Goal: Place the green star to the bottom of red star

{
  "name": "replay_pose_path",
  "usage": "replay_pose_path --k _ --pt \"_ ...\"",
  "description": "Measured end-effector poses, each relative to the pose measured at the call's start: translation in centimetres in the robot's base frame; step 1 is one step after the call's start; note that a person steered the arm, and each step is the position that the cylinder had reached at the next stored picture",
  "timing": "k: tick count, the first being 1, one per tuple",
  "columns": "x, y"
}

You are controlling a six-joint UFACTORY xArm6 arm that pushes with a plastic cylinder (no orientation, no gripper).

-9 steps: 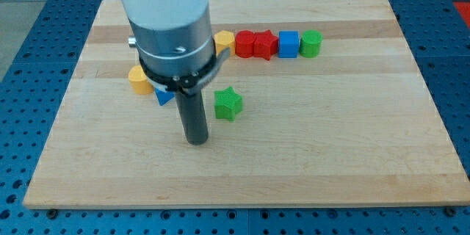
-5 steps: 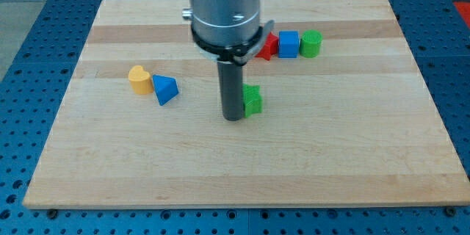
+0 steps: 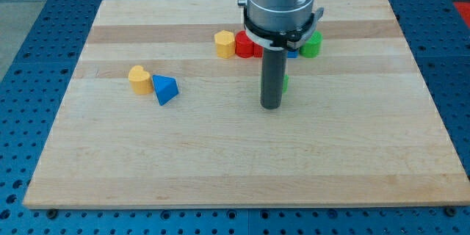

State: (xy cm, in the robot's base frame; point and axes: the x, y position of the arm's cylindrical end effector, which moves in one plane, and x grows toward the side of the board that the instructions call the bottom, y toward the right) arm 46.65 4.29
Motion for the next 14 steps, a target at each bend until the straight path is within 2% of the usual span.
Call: replay_pose_path --k 4,8,14 --pt "-3.0 0.2" --pt "-2.5 3.4" --pt "-4.8 2.6"
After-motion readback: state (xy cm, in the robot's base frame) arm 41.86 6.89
